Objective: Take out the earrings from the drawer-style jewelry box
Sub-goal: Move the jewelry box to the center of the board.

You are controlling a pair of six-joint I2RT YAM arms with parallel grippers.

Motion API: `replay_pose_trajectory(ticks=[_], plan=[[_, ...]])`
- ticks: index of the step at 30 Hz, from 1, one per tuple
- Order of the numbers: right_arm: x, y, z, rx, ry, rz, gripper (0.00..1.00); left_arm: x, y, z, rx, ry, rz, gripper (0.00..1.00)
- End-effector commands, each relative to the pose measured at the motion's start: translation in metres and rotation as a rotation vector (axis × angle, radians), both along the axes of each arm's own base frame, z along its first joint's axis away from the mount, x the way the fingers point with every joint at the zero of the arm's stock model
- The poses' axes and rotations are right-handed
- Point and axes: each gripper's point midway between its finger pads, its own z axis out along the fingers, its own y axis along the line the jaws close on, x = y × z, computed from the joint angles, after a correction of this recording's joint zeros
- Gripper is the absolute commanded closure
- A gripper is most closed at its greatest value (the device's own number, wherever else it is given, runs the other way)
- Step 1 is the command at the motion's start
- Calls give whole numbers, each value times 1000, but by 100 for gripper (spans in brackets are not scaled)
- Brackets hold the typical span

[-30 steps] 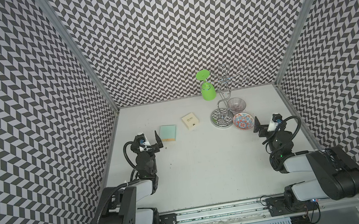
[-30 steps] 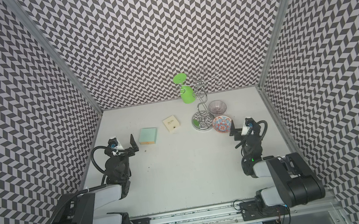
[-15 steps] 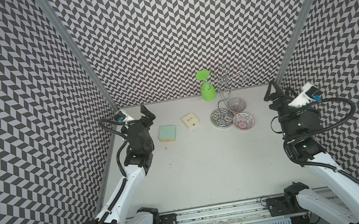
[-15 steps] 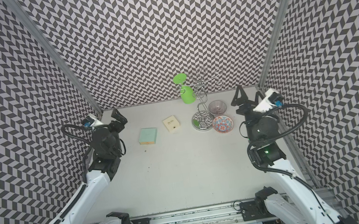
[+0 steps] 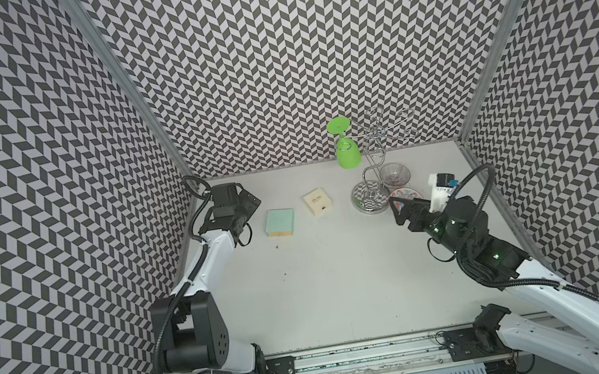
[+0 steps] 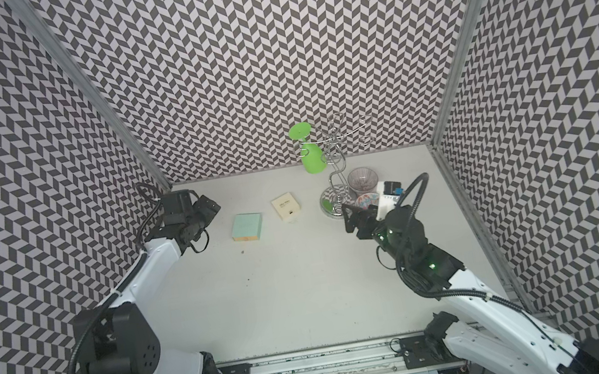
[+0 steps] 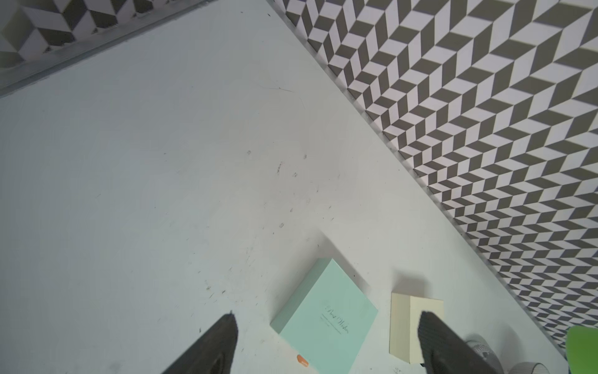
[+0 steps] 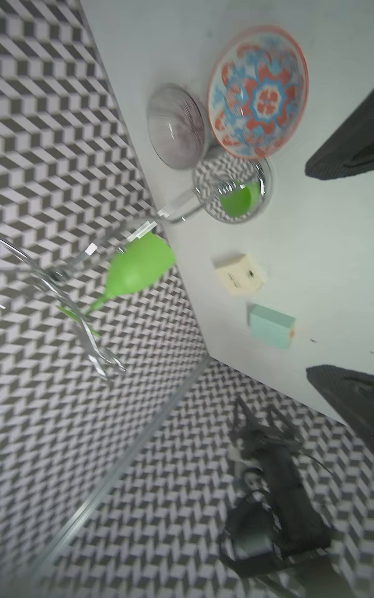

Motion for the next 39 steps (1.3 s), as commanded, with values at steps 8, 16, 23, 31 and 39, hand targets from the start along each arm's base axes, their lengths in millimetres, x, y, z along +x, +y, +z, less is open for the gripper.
replay_pose_trajectory(ticks=[8,16,23,31,39], plan=[[-39,95,-41,-27,52,325,10,42,-25,-84,-132,353,-96,25],[-44,110,-59,-56,86,384,10,69,-33,-115,-161,389,-101,25],[-39,115,-60,-62,95,383,11,71,-29,-138,-112,467,-74,25],[-34,116,-65,-90,103,367,11,62,-38,-145,-58,527,-70,32],[-37,114,-81,-124,141,372,11,35,-54,-151,-84,563,-48,34]])
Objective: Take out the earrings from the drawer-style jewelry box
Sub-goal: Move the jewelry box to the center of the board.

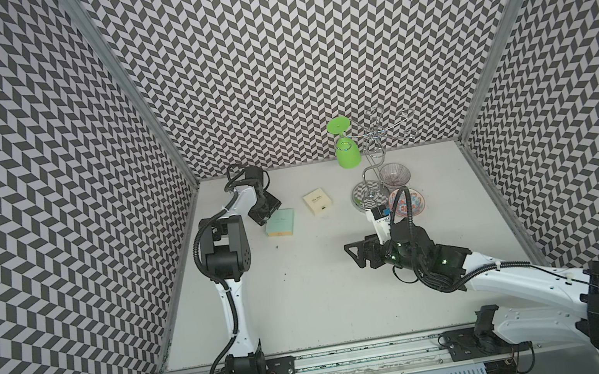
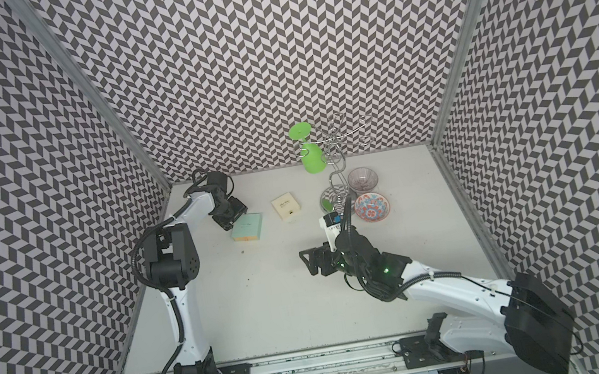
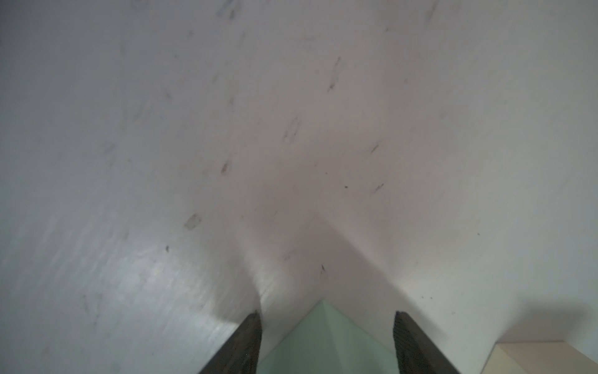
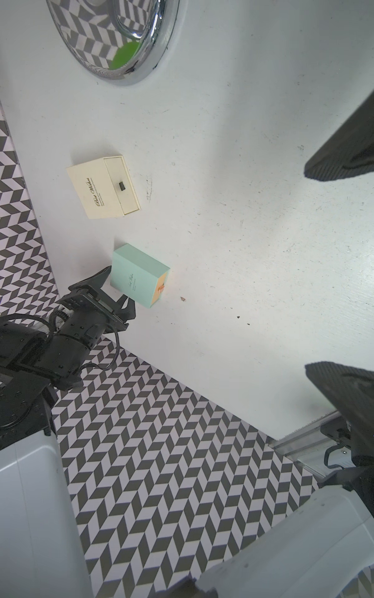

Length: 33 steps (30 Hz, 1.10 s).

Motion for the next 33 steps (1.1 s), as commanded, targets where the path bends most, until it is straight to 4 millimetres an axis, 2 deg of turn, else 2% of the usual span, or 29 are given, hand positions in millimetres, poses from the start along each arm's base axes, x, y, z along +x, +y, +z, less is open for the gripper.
replay_pose_trajectory(ticks=[1,9,15,19,23,33], plan=[[1,3,3,1,-12,4,11,-25,0,-3,-4,44,63,35],[-7,-5,-9,-22,8,10,12,-59,-15,2,-127,27,153,37],[-13,-12,-22,-52,42,8,12,-92,-37,8,-173,31,192,37],[-17,-16,-32,-96,56,17,14,-116,-56,1,-247,47,222,38],[-22,-21,-40,-159,67,28,18,-135,-68,0,-249,58,235,40],[-56,-21,-74,-324,110,101,26,-184,-109,9,-330,40,273,43]])
